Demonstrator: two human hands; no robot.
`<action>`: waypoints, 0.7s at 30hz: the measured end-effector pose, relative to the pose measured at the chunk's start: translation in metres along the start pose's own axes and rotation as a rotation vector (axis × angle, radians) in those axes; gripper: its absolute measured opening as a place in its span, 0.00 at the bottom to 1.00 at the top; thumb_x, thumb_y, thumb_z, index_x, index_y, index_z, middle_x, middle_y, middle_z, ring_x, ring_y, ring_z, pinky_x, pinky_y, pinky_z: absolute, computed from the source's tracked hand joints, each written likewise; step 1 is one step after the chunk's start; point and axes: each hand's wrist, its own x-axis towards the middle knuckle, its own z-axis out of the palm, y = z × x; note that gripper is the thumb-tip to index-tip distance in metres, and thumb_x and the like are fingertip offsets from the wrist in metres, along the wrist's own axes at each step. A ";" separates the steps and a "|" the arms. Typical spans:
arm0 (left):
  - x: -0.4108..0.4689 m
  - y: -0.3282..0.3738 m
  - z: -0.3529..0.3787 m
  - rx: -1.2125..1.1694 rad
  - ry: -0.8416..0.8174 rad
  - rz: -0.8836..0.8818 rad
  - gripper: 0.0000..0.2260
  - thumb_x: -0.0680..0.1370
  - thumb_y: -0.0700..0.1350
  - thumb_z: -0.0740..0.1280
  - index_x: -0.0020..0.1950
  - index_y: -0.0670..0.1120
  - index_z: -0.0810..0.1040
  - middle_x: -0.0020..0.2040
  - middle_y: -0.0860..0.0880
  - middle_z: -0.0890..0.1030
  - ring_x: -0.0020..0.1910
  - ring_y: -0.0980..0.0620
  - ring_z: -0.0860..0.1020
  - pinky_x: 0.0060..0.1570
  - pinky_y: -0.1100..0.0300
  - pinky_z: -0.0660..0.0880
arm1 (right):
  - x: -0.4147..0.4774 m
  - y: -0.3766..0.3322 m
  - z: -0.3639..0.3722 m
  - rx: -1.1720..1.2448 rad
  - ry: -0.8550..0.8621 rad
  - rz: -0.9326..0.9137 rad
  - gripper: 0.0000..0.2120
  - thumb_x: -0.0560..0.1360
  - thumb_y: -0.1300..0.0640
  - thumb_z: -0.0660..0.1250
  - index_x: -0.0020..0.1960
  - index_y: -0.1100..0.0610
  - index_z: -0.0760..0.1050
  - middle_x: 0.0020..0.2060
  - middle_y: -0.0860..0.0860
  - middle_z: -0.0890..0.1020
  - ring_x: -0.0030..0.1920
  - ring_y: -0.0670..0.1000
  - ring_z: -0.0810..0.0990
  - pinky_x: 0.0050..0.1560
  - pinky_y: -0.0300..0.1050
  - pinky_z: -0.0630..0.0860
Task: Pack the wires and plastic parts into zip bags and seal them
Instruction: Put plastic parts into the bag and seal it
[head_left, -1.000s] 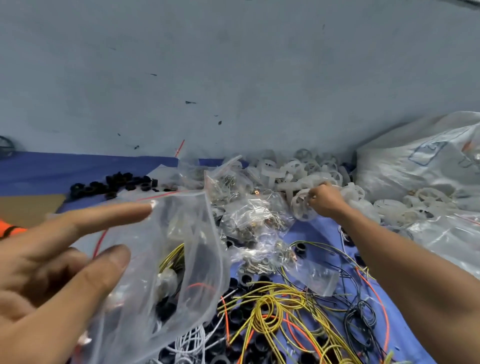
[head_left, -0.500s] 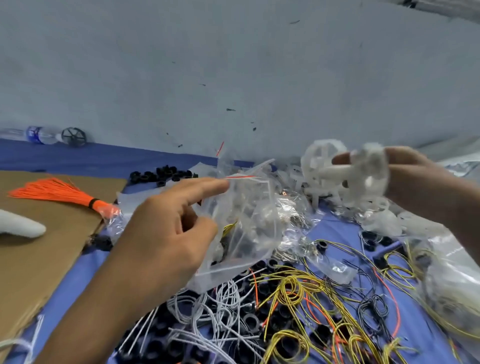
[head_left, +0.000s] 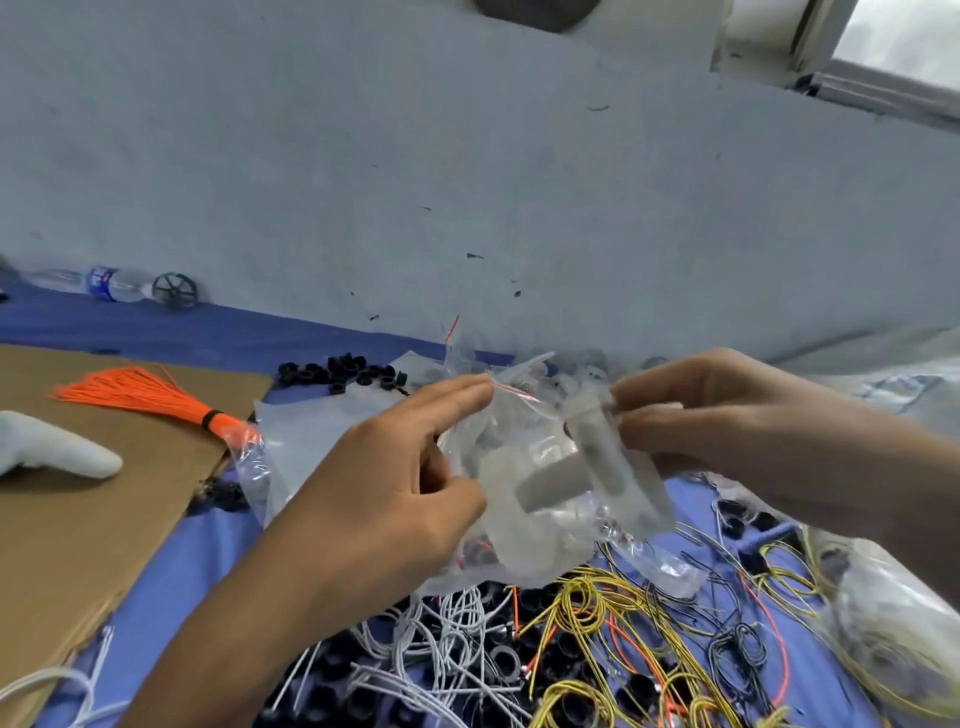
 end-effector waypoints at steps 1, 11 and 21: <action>0.000 -0.001 -0.001 -0.011 -0.005 -0.008 0.29 0.68 0.48 0.64 0.68 0.68 0.70 0.56 0.73 0.76 0.27 0.60 0.71 0.31 0.72 0.70 | 0.003 -0.007 0.001 0.022 0.055 0.014 0.09 0.74 0.58 0.68 0.50 0.53 0.86 0.43 0.58 0.86 0.41 0.55 0.83 0.46 0.45 0.79; 0.001 -0.001 -0.002 -0.055 -0.054 -0.028 0.31 0.69 0.48 0.64 0.73 0.65 0.68 0.45 0.58 0.82 0.29 0.58 0.70 0.32 0.68 0.70 | 0.016 0.000 0.011 -0.045 0.122 -0.019 0.11 0.73 0.52 0.72 0.56 0.47 0.80 0.39 0.51 0.85 0.31 0.50 0.80 0.31 0.41 0.78; 0.002 -0.004 -0.004 -0.081 0.017 -0.003 0.32 0.68 0.46 0.64 0.72 0.62 0.72 0.32 0.53 0.77 0.27 0.60 0.68 0.28 0.72 0.66 | 0.039 0.016 0.023 -0.608 0.169 -0.040 0.06 0.77 0.44 0.66 0.48 0.45 0.78 0.34 0.42 0.83 0.28 0.42 0.77 0.32 0.43 0.76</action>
